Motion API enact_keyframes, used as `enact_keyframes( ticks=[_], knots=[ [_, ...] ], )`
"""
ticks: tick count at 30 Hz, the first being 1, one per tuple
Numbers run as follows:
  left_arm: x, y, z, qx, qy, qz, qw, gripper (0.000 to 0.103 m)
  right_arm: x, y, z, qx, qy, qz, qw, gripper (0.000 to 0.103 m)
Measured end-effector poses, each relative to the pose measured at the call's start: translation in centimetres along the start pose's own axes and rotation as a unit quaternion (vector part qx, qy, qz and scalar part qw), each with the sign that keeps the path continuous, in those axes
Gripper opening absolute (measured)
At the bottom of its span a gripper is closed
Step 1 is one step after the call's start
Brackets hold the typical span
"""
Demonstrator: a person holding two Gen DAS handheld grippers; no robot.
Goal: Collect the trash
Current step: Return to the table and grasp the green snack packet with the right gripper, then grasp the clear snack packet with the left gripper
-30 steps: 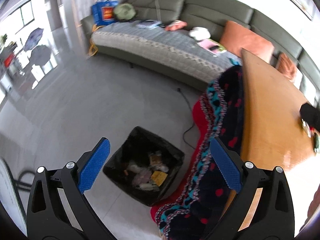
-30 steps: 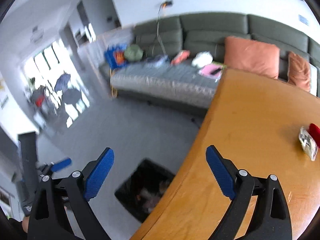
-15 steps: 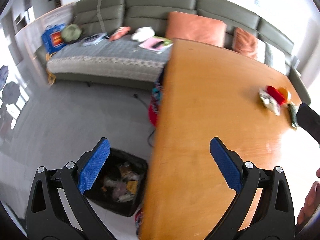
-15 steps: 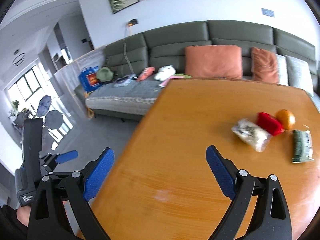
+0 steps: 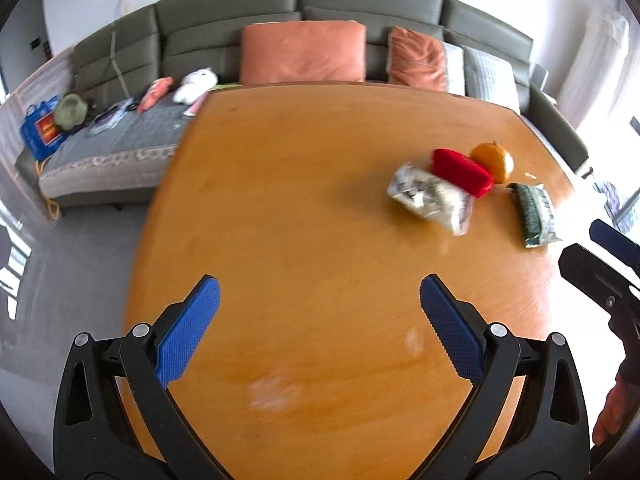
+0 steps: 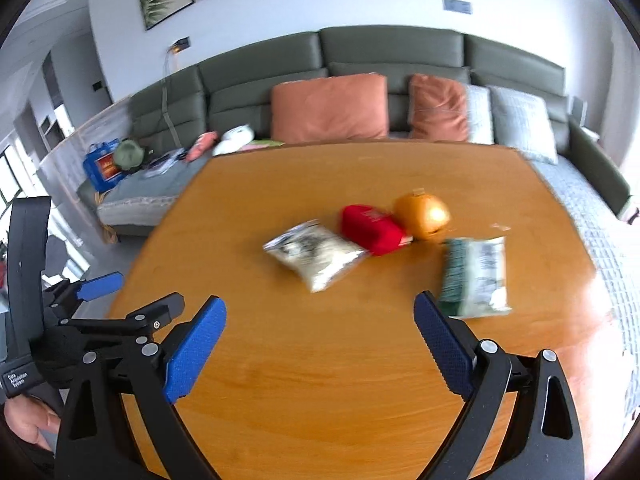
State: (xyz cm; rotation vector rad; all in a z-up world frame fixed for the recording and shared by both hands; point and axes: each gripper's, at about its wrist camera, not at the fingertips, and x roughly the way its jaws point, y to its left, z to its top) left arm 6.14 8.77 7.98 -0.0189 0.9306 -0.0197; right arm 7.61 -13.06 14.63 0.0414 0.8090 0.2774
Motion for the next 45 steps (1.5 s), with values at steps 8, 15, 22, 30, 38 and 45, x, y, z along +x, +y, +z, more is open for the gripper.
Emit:
enact_keyframes(
  ticks=[8,15,22,30,38,45],
  knots=[
    [4.3,-6.3,3.0,0.006,0.024,-0.014,0.9996,0.097,1.5,-6.7,1.5,0.026,0.024,-0.045,0.998,0.095],
    [8.5,-10.1,5.2,0.028,0.046,-0.019,0.9984,0.097,2.9,-11.3,1.8,0.058,0.033,-0.047,0.997,0.095],
    [12.6,-11.9,6.7,0.082,0.069,-0.008,0.9942,0.097,4.9,-13.9,2.0,0.075,0.06,-0.046,0.994,0.095],
    [15.0,-12.3,6.6,0.105,0.089,-0.006,0.9905,0.095,9.4,-14.3,2.4,0.083,0.095,-0.07,0.989,0.095],
    [14.5,-11.0,6.9,0.088,0.068,-0.023,0.9936,0.053,12.8,-13.7,2.1,0.07,0.125,-0.097,0.985,0.094],
    [13.4,-9.9,6.3,0.071,0.054,-0.043,0.9951,0.044,13.2,-13.5,1.4,0.071,0.146,-0.095,0.982,0.063]
  ],
)
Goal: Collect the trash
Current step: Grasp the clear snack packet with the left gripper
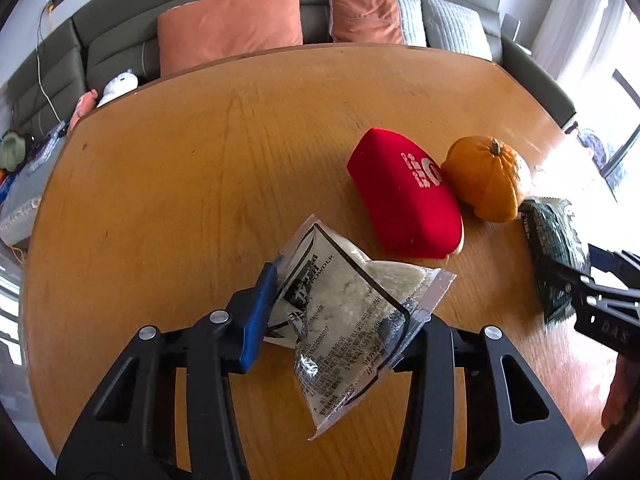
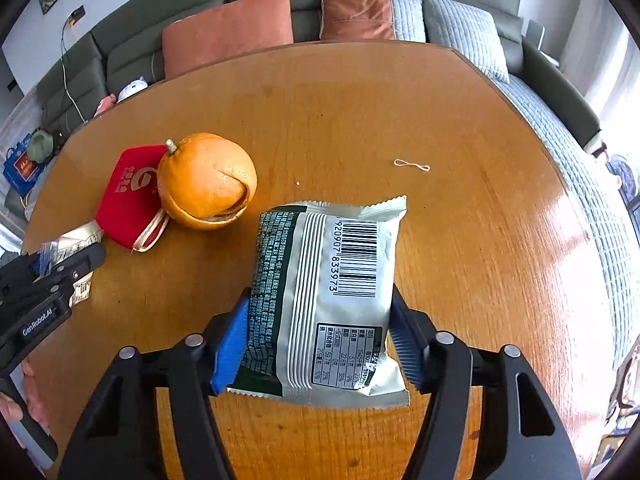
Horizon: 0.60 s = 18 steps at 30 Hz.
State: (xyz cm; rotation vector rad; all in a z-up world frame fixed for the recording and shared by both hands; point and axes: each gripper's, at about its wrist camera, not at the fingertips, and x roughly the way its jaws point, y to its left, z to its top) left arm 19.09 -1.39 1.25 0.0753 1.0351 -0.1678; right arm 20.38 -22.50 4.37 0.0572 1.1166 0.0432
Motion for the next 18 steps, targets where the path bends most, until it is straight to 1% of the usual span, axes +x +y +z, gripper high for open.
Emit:
enact_keyframes(
  ticks=[3,9,12,14,15,18],
  knots=[
    [-0.5,0.0,-0.6,-0.004,-0.002,-0.005,1.0,0.042,-0.7,-0.1,-0.6,0.008,0.001,0.013,1.0,0.062],
    [-2.7,0.8,-2.2,-0.017,-0.015,-0.014,0.9996,0.042,-3.7,1.0,-1.7,-0.002,-0.017,0.028,0.999,0.062],
    [-4.3,1.7,-3.2,-0.024,-0.024,-0.017,0.9993,0.041,-5.4,2.5,-2.5,-0.013,-0.024,0.042,0.999,0.062],
    [-5.4,2.5,-4.1,-0.029,-0.029,-0.016,0.999,0.039,-6.5,4.0,-3.2,-0.024,-0.028,0.053,0.998,0.063],
    [-5.9,3.0,-4.4,-0.031,-0.032,-0.016,0.9989,0.033,-6.9,4.6,-3.4,-0.029,-0.03,0.058,0.997,0.063],
    [-7.6,4.7,-5.8,-0.041,-0.038,-0.011,0.9984,0.033,-8.1,7.4,-4.4,-0.048,-0.032,0.074,0.996,0.063]
  ],
)
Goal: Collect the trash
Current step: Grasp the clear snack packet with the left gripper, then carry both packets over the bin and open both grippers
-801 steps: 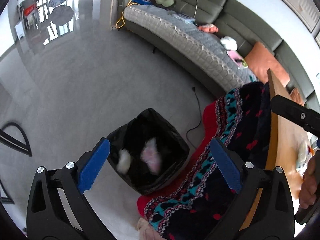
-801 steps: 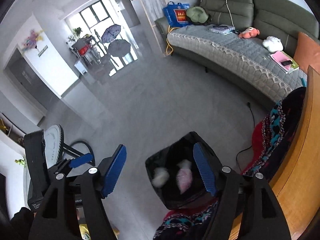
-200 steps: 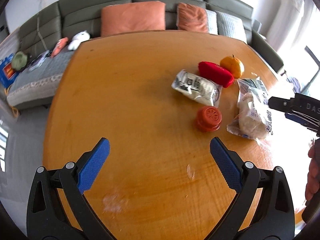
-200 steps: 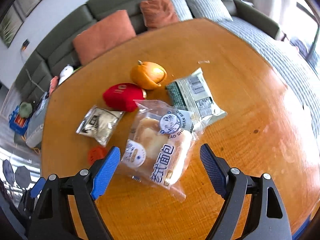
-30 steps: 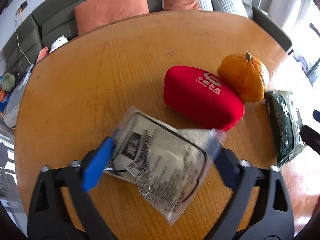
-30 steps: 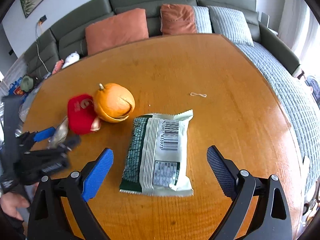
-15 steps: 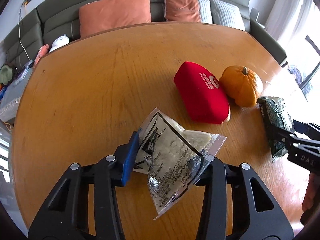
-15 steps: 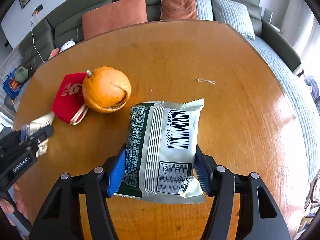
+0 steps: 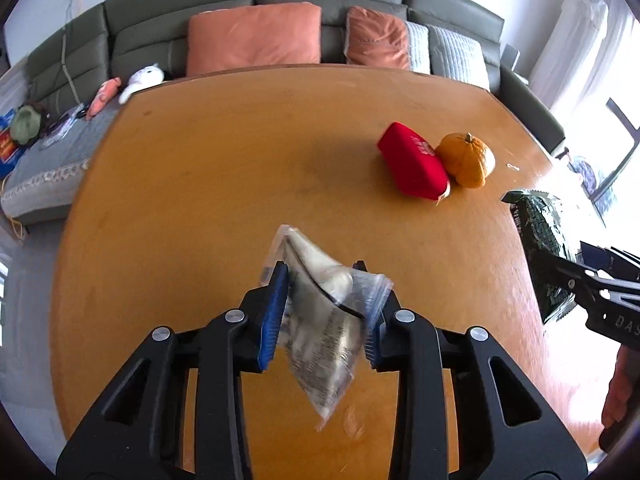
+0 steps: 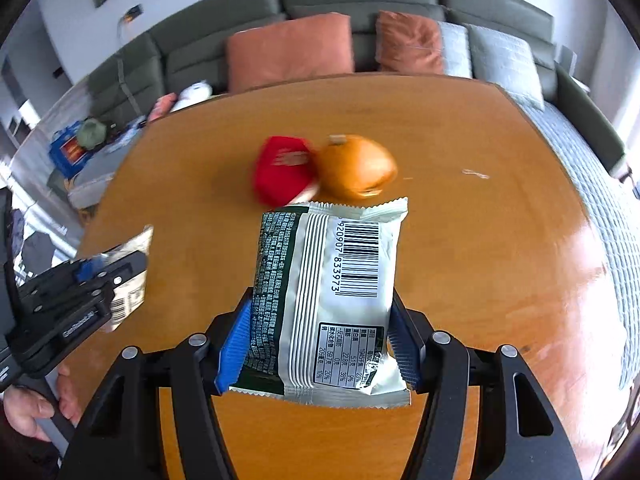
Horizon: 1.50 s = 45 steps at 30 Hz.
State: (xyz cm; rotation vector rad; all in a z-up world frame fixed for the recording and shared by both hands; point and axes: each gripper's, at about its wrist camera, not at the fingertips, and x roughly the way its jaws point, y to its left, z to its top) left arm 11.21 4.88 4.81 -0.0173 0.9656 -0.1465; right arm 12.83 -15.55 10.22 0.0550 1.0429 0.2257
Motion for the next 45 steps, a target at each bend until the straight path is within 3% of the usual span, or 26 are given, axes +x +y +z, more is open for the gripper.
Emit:
enact_keyframes(
  ticks=[9,13,27,37,40,43,44,45],
  knots=[
    [-4.2,6.4,-4.2,-0.034,-0.005,0.01,0.9993,0.024,-1.0,9.8,-2.1,-0.056,0.001,0.054,0.997,0.063],
    [-6.1,9.5,-5.8,-0.066,-0.011,-0.009,0.9977,0.023,-1.2,13.1,-2.6,-0.078,0.005,0.07,0.994,0.063],
    [-11.1,16.8,-11.4,-0.122,-0.033,0.024,0.9916,0.021,-2.3,25.7,-3.9,-0.176,0.004,0.135,0.975,0.063],
    [-16.4,27.0,-18.0,-0.216,-0.046,0.102,0.9699,0.018,-0.6,38.4,-6.6,-0.257,0.042,0.208,0.943,0.063],
    [-17.0,29.8,-19.5,-0.235,-0.041,0.121,0.9635,0.013,0.5,42.2,-7.2,-0.287,0.053,0.209,0.933,0.063],
    [-16.1,32.3,-20.5,-0.243,-0.004,0.165,0.9559,0.013,1.8,45.7,-7.5,-0.308,0.067,0.205,0.927,0.079],
    [-16.5,33.1,-21.2,-0.255,-0.004,0.197,0.9467,0.014,1.9,46.0,-7.6,-0.308,0.066,0.205,0.927,0.079],
    [-16.8,33.8,-21.6,-0.265,-0.003,0.206,0.9419,0.036,1.9,46.5,-7.7,-0.31,0.066,0.209,0.925,0.079]
  ],
)
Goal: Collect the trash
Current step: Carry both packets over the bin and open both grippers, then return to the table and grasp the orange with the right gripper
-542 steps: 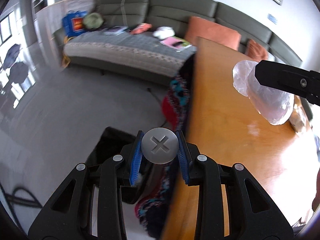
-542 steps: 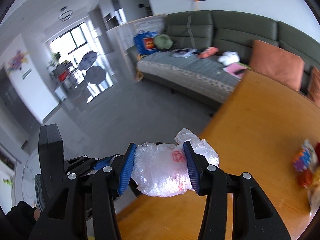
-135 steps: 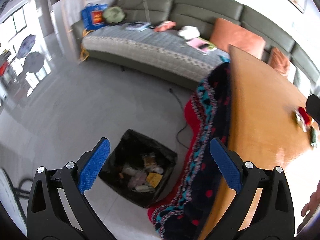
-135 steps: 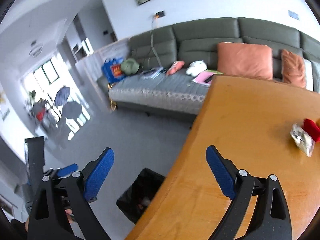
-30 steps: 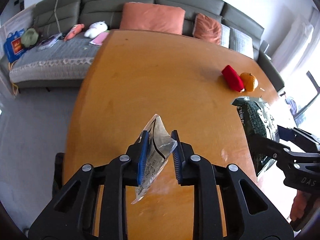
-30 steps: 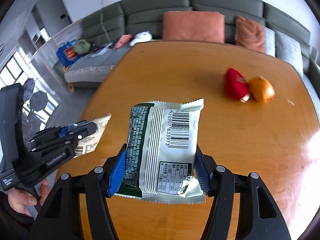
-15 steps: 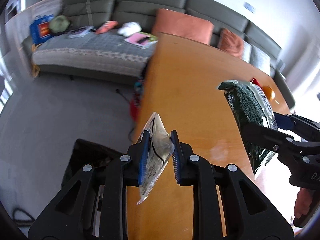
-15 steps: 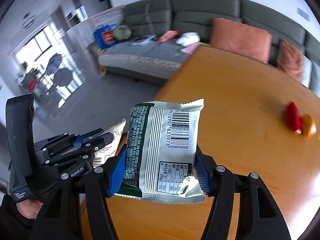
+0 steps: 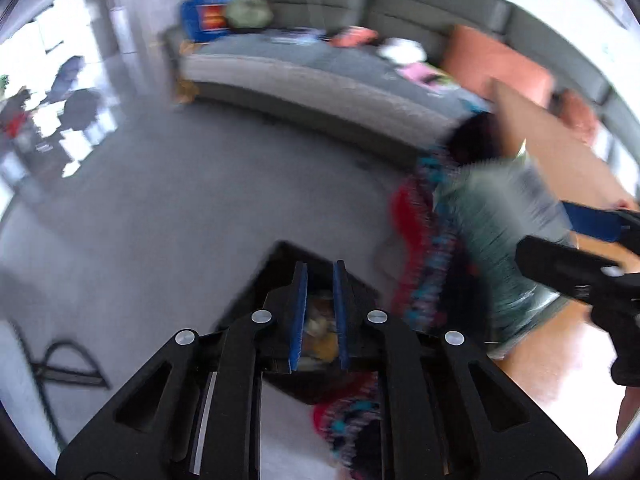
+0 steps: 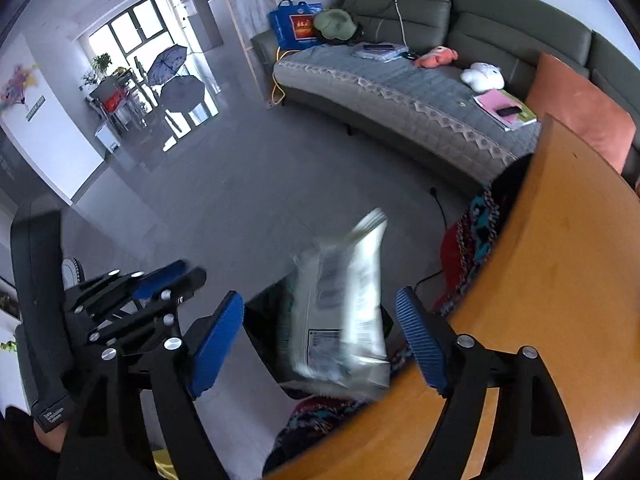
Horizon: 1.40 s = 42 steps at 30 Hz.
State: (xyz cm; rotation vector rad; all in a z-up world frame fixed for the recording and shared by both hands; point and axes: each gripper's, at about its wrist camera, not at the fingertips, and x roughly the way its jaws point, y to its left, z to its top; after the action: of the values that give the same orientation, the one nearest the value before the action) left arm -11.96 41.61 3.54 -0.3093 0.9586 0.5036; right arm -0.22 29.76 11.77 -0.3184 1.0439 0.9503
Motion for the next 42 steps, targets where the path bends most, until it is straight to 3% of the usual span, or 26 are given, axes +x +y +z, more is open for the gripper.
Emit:
enact_keyframes(
  ticks=[1,2,4,12,18,21,26,30,33,39,42],
  knots=[
    [-0.1,0.9,-0.2,-0.017,0.001,0.0,0.9999,0.057,0.1,0.3,0.2,-0.002,-0.001,0.008,1.0,0.08],
    [-0.3,1.9,-0.4,-0.034,-0.006,0.003,0.9994,0.088,0.2,0.5,0.2,-0.005,-0.003,0.01,1.0,0.08],
    [-1.1,3.1,-0.9,-0.045,-0.029,0.016,0.9985,0.089,0.3,1.1,0.3,-0.016,-0.006,0.008,1.0,0.08],
    [-1.6,4.1,-1.5,-0.083,-0.011,0.015,0.9964,0.089,0.2,2.0,0.2,-0.023,-0.002,0.018,1.0,0.08],
    [-1.6,3.4,-1.1,-0.089,0.012,0.029,0.9955,0.097,-0.9,0.5,-0.3,-0.018,-0.008,0.005,1.0,0.08],
    [-2.1,1.7,-0.9,-0.068,0.003,0.027,0.9973,0.097,-1.9,-0.5,-1.0,-0.008,-0.014,0.001,1.0,0.08],
    [-3.0,-2.1,-0.2,-0.034,-0.027,-0.01,0.999,0.097,-3.8,-3.5,-2.2,0.022,-0.028,-0.009,0.999,0.08],
    [-3.5,-4.9,0.4,-0.037,-0.043,-0.044,0.9974,0.097,-5.8,-6.8,-3.5,0.058,-0.043,-0.028,0.997,0.08],
    [-3.0,-7.2,1.1,-0.03,-0.025,-0.075,0.9964,0.097,-7.3,-9.5,-4.6,0.086,-0.053,-0.043,0.994,0.08],
    [-2.8,-15.7,1.0,0.092,-0.011,-0.115,0.989,0.097,-10.7,-15.7,-7.8,0.146,-0.071,-0.078,0.984,0.08],
    [-3.0,-19.7,0.7,0.117,-0.011,-0.118,0.9861,0.097,-12.3,-18.7,-9.4,0.167,-0.075,-0.093,0.979,0.08]
  ],
)
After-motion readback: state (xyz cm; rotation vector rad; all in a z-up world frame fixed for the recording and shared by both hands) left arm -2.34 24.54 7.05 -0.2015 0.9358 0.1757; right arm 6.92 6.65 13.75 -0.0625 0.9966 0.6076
